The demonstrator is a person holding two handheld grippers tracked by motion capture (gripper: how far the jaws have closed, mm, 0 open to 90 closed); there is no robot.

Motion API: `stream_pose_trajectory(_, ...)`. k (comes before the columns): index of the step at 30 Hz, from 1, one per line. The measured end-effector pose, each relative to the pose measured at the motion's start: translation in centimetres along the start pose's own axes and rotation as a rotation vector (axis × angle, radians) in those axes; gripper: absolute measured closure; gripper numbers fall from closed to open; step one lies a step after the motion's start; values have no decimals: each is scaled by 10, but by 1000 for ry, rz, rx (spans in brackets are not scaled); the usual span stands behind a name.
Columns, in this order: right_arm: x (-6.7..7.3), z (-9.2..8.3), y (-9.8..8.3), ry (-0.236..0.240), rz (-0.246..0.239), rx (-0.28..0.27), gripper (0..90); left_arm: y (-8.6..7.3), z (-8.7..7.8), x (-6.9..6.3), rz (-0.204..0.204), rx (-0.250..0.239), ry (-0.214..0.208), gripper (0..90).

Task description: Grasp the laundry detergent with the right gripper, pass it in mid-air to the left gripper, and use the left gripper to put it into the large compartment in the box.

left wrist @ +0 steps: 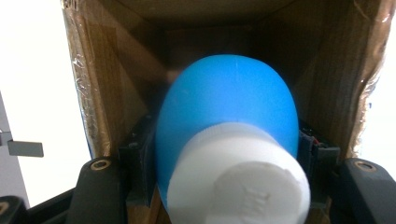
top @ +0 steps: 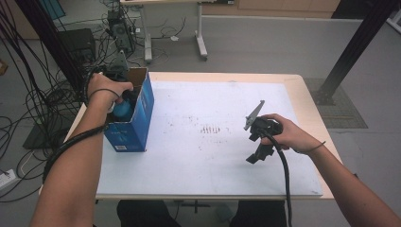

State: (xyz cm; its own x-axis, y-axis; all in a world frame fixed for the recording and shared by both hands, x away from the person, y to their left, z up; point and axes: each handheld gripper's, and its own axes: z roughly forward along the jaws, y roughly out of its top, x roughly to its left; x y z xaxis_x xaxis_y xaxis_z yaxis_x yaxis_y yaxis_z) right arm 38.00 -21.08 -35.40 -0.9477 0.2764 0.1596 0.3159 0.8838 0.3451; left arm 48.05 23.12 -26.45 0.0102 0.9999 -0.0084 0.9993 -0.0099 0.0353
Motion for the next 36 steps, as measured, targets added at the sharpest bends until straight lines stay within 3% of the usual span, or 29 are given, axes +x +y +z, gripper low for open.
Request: stream_pose_trajectory(36,-1,1,-1,3,4,-3,43,-1,0,0,-11,3,-2,371)
